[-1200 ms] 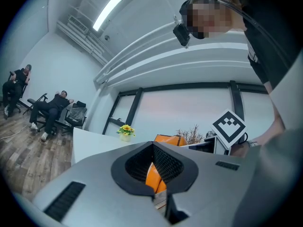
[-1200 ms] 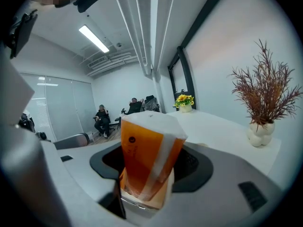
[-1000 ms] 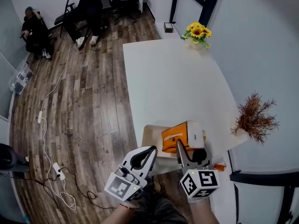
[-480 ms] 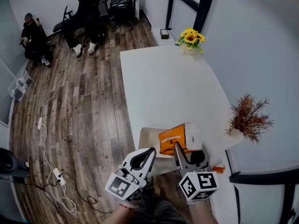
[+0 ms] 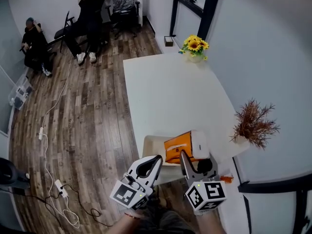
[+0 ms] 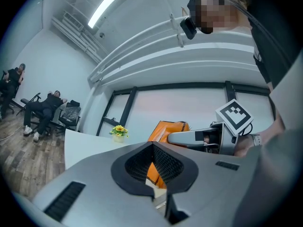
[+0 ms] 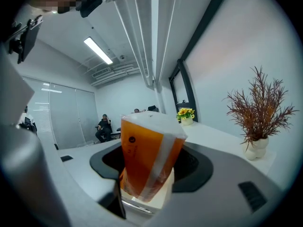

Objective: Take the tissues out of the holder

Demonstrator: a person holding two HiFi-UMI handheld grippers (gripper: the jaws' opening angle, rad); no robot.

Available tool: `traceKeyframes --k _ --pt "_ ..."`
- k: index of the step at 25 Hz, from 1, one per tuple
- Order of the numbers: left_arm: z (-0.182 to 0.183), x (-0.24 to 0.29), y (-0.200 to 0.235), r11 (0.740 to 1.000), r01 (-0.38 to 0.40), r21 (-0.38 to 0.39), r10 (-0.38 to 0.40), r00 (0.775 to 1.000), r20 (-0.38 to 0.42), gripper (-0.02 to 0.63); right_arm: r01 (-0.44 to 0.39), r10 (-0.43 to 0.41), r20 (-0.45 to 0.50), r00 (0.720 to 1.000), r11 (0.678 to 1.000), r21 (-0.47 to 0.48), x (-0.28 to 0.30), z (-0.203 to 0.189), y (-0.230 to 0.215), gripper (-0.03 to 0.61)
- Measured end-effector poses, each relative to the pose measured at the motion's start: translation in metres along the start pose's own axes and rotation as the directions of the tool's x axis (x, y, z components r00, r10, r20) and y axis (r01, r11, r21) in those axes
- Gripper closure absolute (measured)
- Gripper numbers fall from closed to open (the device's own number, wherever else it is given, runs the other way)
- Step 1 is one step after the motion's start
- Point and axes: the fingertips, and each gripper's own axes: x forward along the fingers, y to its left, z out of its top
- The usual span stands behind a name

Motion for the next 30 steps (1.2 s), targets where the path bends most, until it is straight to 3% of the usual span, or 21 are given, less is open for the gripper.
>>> traceKeyframes --k 30 --pt "0.031 0.002 -0.009 0.999 0.033 0.038 -0.035 0.998 0.047 0.609 -0.021 0.025 0.077 0.997 0.999 -0.048 -0.028 0.038 0.017 0.301"
